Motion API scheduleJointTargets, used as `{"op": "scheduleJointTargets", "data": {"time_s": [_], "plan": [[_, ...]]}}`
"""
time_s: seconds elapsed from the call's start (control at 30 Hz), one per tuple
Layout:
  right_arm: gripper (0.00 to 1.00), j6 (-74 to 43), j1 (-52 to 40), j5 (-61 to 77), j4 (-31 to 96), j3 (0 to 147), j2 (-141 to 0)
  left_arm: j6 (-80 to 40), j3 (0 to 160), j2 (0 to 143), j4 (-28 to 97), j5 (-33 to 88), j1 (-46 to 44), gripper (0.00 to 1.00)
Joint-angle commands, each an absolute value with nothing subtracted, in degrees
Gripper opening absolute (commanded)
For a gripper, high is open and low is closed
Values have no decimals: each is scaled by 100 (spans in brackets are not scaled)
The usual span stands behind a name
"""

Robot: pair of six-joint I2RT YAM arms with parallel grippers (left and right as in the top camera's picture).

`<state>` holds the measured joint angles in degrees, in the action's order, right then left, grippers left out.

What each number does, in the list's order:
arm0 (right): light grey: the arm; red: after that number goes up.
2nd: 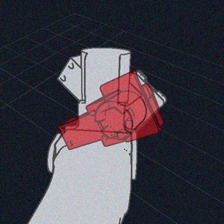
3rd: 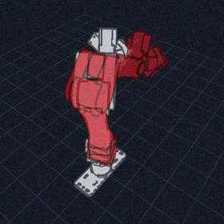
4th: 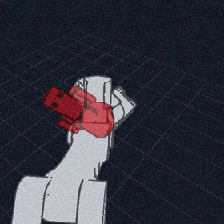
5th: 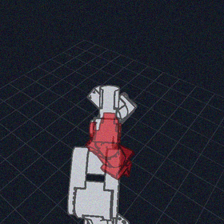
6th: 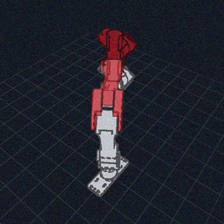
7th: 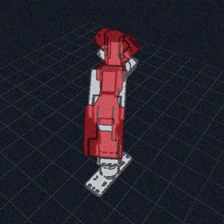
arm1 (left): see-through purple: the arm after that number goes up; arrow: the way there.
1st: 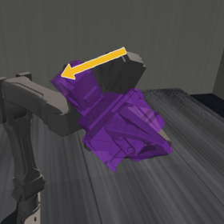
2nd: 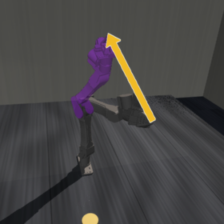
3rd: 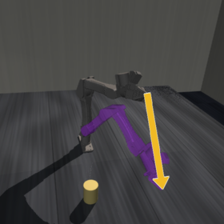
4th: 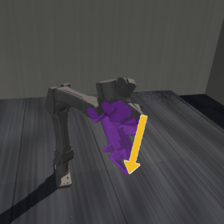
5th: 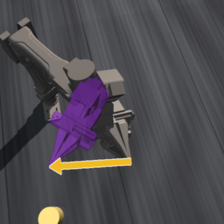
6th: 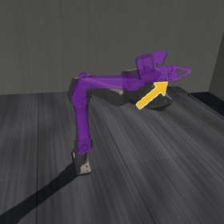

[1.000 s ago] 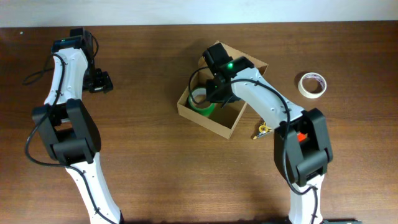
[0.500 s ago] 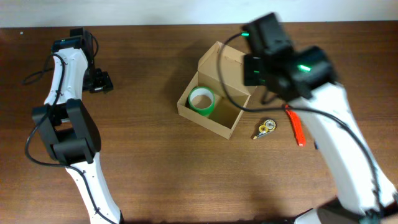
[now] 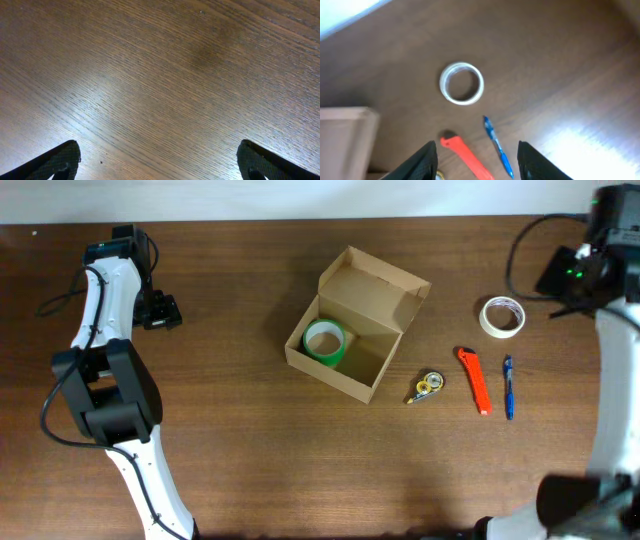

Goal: Pack container
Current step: 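Move the right gripper to the beige masking tape roll, then grasp the beige masking tape rim with the right gripper and lift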

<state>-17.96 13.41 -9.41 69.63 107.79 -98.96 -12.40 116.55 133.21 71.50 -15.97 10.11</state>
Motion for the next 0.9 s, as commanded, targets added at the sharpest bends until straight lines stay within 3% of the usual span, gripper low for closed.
{"op": "scheduleJointTargets", "data": {"time_s": [0.0,0.33,0.87], "plan": [[52,-1737,1629,-349,6941,10637,-10571,-1188,11636,13253,7153,-1559,1024,100],[51,-1763,1653,86,6539,10639,-12189,-1188,11636,13253,7153,-1562,1024,100],[51,-2064,1868,-64,5843,10639,-12790,-1188,11638,13253,7153,-1562,1024,100]]}}
